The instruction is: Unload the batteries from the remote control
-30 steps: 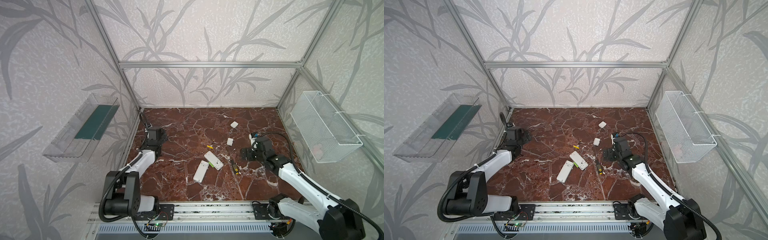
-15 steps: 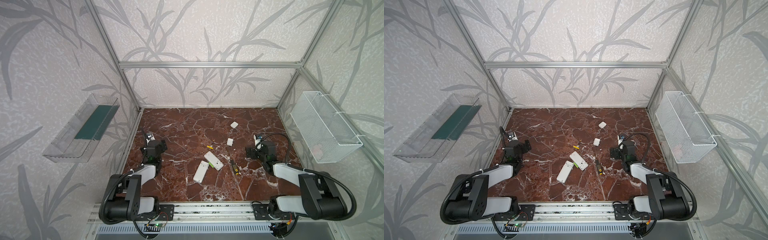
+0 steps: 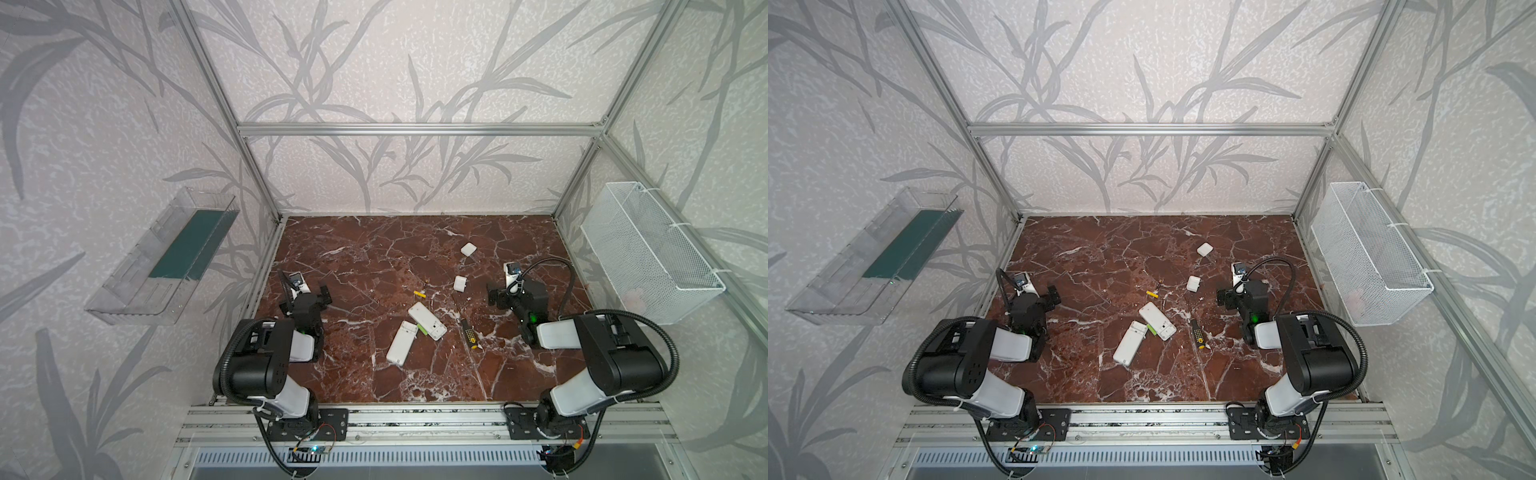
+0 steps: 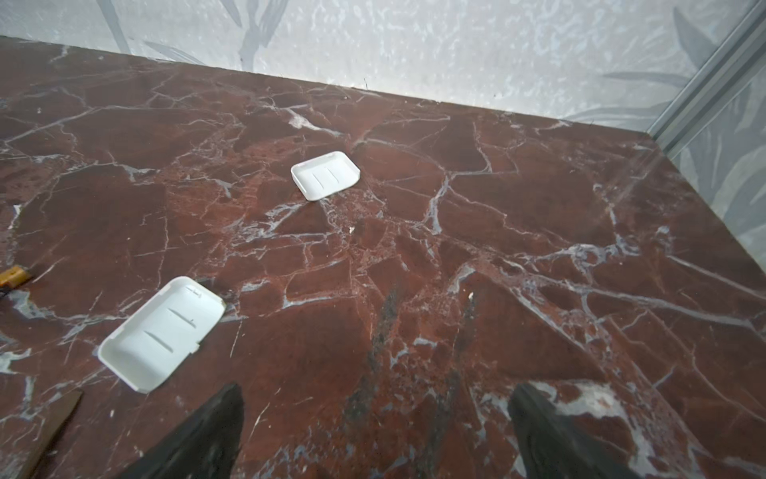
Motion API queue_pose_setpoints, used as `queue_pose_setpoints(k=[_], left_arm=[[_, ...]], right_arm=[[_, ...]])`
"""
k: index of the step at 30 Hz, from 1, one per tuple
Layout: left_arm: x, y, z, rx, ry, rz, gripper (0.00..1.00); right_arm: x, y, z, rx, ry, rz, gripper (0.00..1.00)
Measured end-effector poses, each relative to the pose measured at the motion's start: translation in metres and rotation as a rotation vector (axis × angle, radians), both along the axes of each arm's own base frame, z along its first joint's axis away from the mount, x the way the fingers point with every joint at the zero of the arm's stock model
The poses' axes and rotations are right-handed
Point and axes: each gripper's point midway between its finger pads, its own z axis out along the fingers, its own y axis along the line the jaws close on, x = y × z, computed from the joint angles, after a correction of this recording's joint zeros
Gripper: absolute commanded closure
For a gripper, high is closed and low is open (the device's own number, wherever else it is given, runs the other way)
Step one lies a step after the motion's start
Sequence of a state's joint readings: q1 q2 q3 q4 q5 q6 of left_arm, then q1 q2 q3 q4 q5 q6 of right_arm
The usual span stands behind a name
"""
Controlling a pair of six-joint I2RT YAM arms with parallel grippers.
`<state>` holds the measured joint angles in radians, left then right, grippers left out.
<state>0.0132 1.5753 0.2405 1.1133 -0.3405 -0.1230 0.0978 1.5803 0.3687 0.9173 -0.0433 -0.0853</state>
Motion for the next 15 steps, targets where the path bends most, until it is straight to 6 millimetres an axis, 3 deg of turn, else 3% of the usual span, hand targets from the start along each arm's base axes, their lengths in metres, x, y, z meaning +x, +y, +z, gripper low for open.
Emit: queue_pose_setpoints(k=[10, 15], left_arm=[[0.006, -0.006, 0.010, 0.018, -0.033, -0.037, 0.01], [0.022, -0.014, 0.014, 0.030, -0.012, -0.087, 0.01]], right_arm=[[0.003, -0.001, 0.007, 0.001, -0.033, -0.009, 0.01], [0.003, -0.001, 0.007, 0.001, -0.034, -0.009, 0.01]])
